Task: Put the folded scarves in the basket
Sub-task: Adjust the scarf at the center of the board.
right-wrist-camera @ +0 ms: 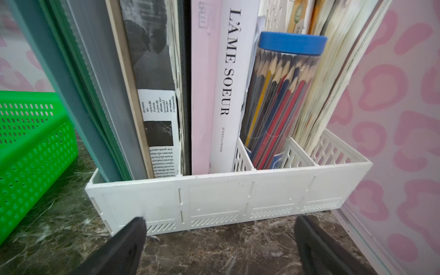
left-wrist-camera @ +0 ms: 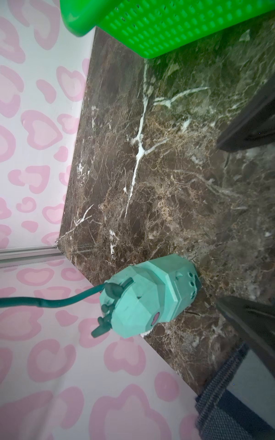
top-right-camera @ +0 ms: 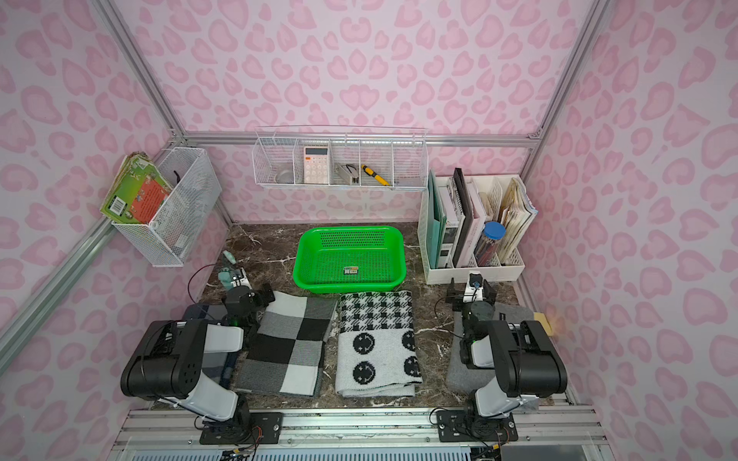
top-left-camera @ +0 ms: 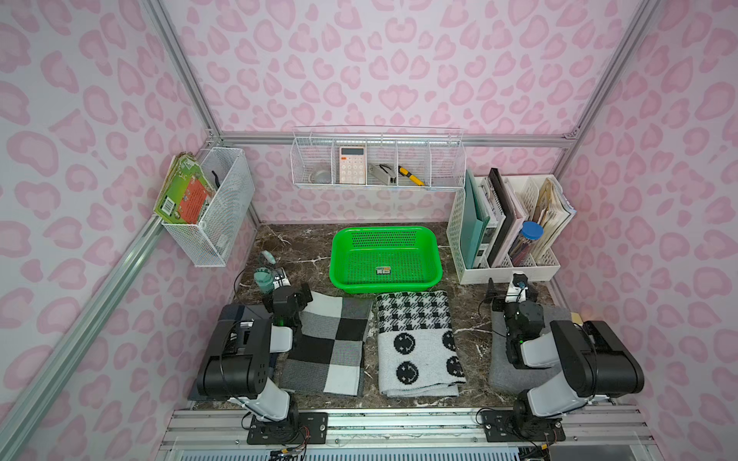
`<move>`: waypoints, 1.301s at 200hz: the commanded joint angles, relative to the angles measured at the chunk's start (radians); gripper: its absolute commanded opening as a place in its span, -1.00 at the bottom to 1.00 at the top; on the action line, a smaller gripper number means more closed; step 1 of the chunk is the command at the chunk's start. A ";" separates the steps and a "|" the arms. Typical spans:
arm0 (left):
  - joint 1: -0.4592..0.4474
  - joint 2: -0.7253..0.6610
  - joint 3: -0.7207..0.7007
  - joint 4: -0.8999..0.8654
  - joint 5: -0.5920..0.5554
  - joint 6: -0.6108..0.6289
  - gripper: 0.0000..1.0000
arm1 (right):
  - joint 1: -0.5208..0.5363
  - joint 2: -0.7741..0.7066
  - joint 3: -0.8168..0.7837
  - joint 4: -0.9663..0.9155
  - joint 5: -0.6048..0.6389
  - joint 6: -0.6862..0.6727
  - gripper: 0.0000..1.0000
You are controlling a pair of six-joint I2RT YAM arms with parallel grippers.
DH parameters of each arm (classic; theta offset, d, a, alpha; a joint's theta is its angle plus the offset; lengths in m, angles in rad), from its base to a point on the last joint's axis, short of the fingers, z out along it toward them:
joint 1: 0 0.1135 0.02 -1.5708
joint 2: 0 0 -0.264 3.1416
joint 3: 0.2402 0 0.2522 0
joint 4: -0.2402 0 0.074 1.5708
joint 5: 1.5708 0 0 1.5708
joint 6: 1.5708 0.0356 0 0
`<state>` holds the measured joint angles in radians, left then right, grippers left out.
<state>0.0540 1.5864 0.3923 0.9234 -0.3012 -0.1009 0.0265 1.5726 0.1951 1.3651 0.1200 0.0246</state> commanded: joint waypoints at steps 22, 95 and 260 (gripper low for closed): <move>0.001 -0.002 0.004 0.006 0.006 0.004 0.99 | 0.001 -0.005 0.000 0.015 -0.003 0.001 1.00; 0.001 -0.003 0.005 0.005 0.007 0.003 0.98 | 0.000 -0.006 0.000 0.015 -0.003 0.001 0.99; -0.079 -0.617 0.396 -1.183 -0.134 -0.408 0.98 | 0.139 -0.656 0.052 -0.811 0.190 0.252 1.00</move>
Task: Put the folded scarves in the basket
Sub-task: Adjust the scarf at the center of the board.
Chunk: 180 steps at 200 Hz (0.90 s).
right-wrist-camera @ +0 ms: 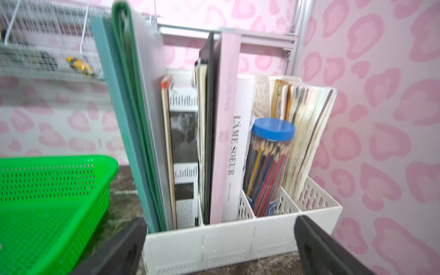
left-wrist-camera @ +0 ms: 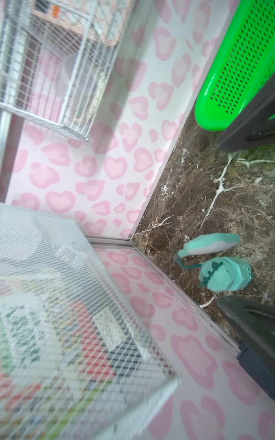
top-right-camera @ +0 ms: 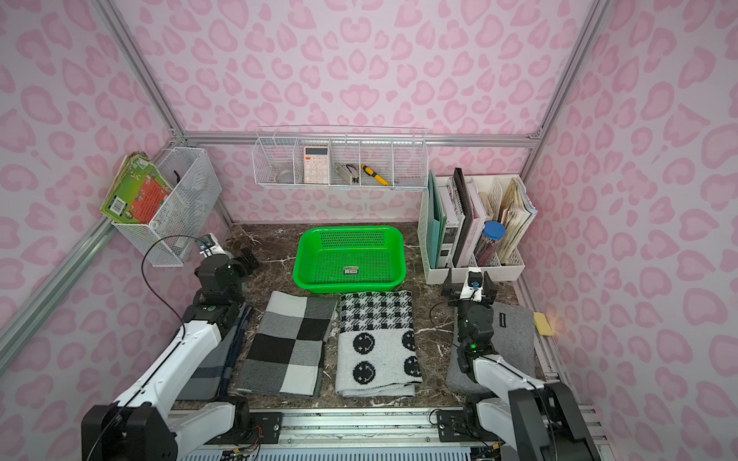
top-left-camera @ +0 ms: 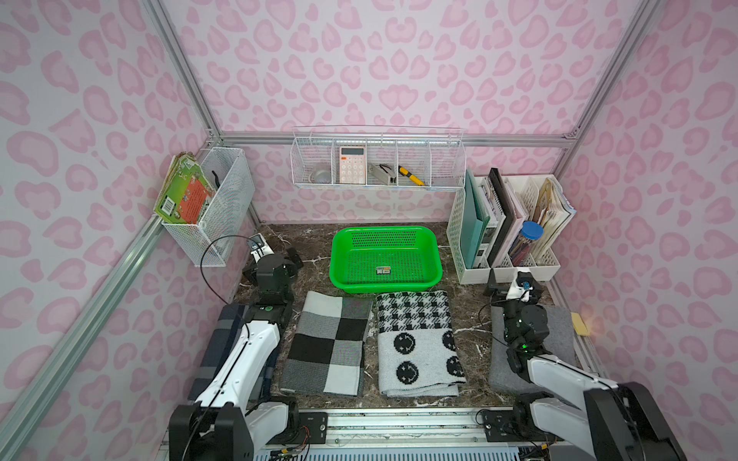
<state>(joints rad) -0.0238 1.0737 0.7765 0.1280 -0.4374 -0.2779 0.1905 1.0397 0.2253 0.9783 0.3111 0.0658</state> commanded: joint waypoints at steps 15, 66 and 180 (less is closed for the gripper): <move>0.001 -0.207 -0.008 -0.495 -0.043 -0.409 0.98 | -0.066 -0.219 0.024 -0.589 -0.115 0.268 0.99; 0.001 -0.545 -0.133 -0.583 0.122 -0.553 0.98 | -0.231 -0.586 0.023 -0.909 -0.337 0.597 1.00; -0.359 -0.415 -0.216 -0.471 0.634 -0.594 0.83 | -0.039 -0.416 0.184 -1.181 -0.574 0.552 0.99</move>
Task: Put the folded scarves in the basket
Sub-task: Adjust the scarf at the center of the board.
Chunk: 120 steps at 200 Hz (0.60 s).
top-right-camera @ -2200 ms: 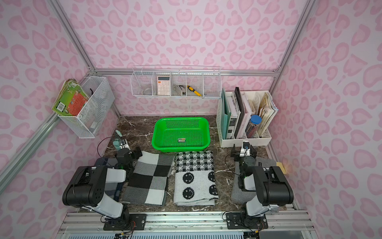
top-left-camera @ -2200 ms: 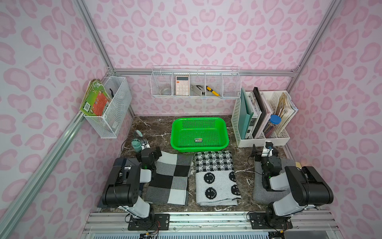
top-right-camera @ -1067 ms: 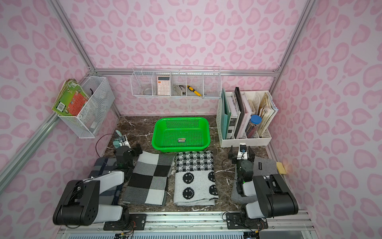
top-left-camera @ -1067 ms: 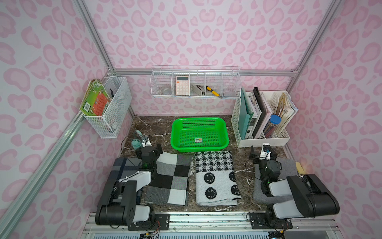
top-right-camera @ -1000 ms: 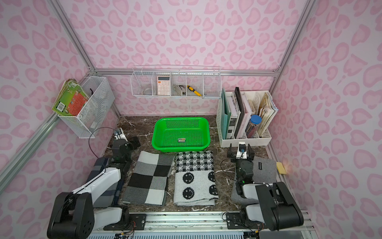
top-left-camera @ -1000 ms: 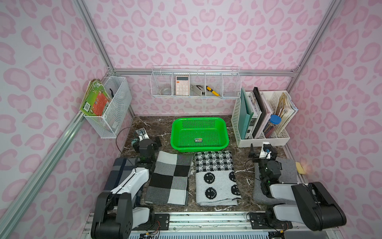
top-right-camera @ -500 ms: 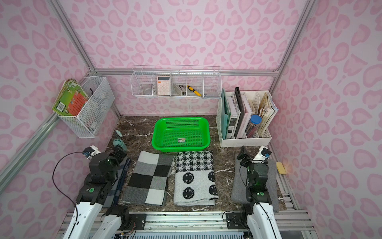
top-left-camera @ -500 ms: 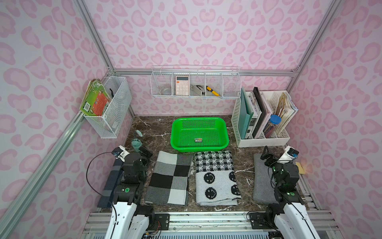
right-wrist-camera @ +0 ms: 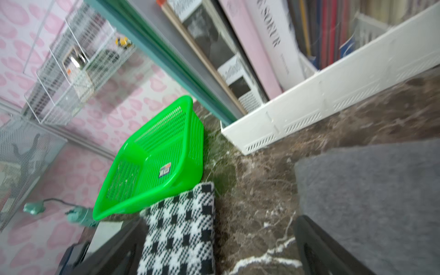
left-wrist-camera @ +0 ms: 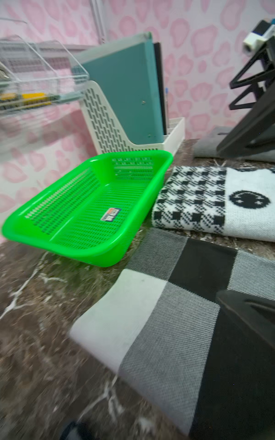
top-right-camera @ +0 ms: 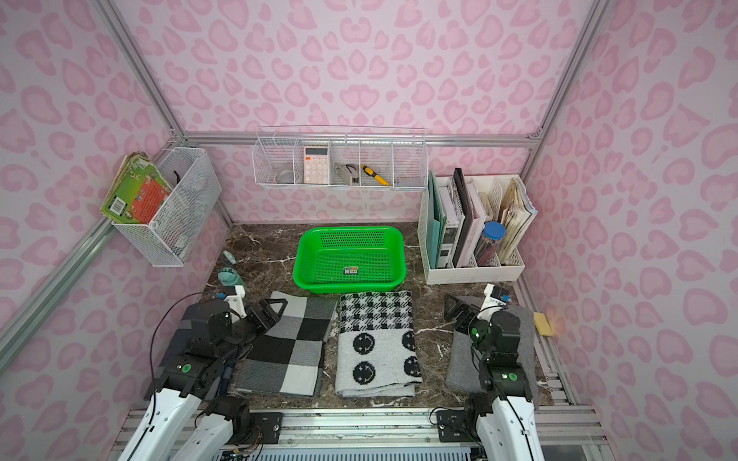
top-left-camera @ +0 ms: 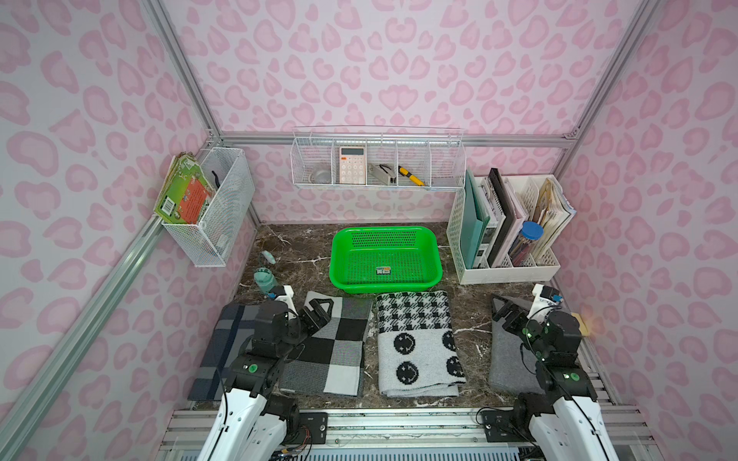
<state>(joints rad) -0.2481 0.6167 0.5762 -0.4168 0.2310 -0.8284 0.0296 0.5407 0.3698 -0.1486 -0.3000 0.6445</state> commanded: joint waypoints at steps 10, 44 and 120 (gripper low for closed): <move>-0.207 0.075 -0.026 0.099 -0.060 -0.062 0.83 | 0.222 0.130 0.059 -0.056 0.108 -0.025 0.99; -0.358 0.140 -0.042 0.115 -0.107 -0.088 0.80 | 0.461 0.256 0.088 -0.031 0.302 -0.013 0.99; -0.477 0.126 -0.130 0.096 -0.154 -0.228 0.55 | 0.497 0.434 -0.045 0.224 0.200 0.076 0.84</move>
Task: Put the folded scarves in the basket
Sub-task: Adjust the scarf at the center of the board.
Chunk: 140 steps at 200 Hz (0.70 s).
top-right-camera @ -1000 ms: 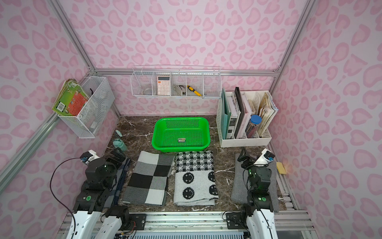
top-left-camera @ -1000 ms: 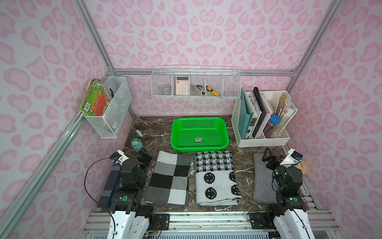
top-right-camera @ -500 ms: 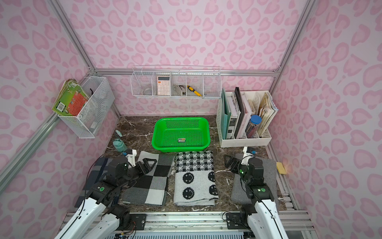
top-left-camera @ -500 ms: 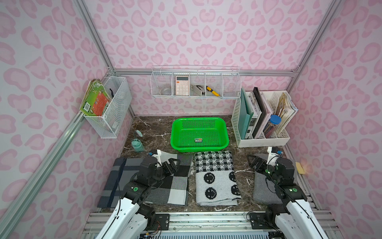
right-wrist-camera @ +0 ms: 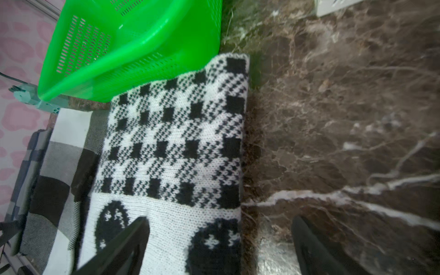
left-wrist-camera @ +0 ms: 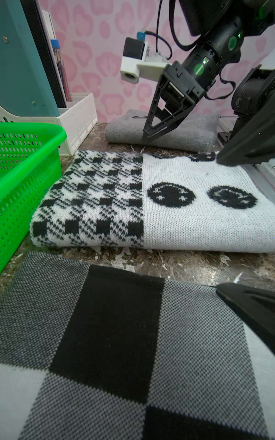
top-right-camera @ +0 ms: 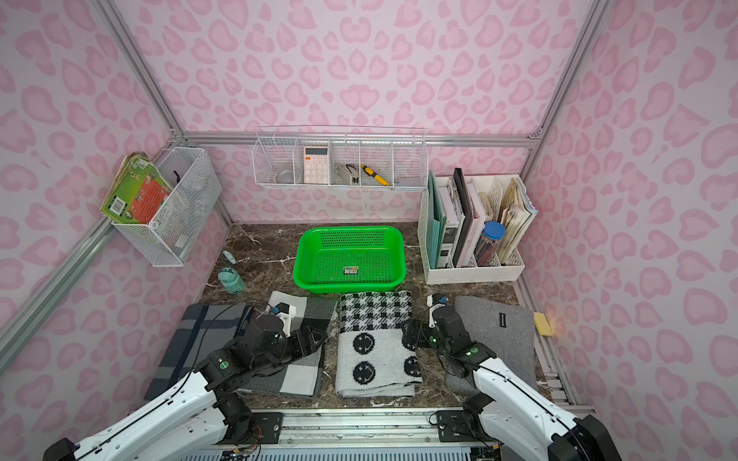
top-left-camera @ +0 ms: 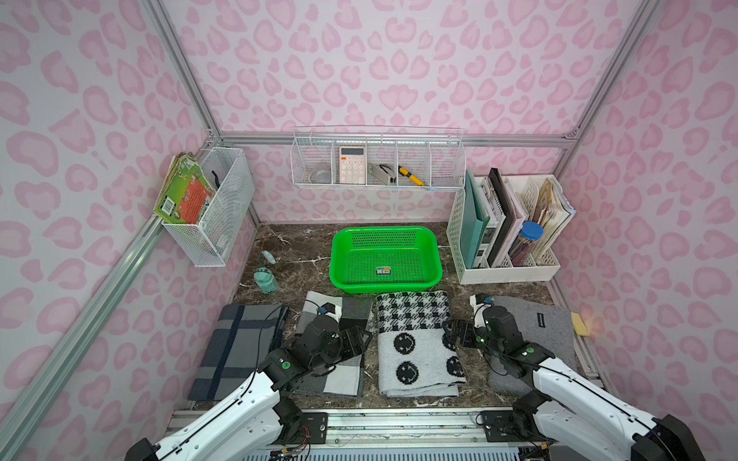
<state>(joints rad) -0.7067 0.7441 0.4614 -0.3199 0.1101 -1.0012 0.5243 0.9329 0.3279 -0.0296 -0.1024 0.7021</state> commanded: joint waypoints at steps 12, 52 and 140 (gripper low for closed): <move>-0.030 0.010 -0.016 0.004 -0.036 -0.067 0.52 | 0.003 0.073 0.009 0.112 0.002 0.010 0.79; -0.089 0.103 -0.022 0.089 -0.048 -0.107 0.50 | 0.007 0.150 0.049 0.135 -0.034 -0.010 0.72; -0.192 0.417 0.055 0.272 -0.085 -0.130 0.35 | 0.042 0.264 0.044 0.165 -0.017 0.013 0.56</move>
<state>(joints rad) -0.8879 1.0958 0.4847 -0.1040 0.0341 -1.1263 0.5602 1.1896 0.3733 0.1146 -0.1249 0.7017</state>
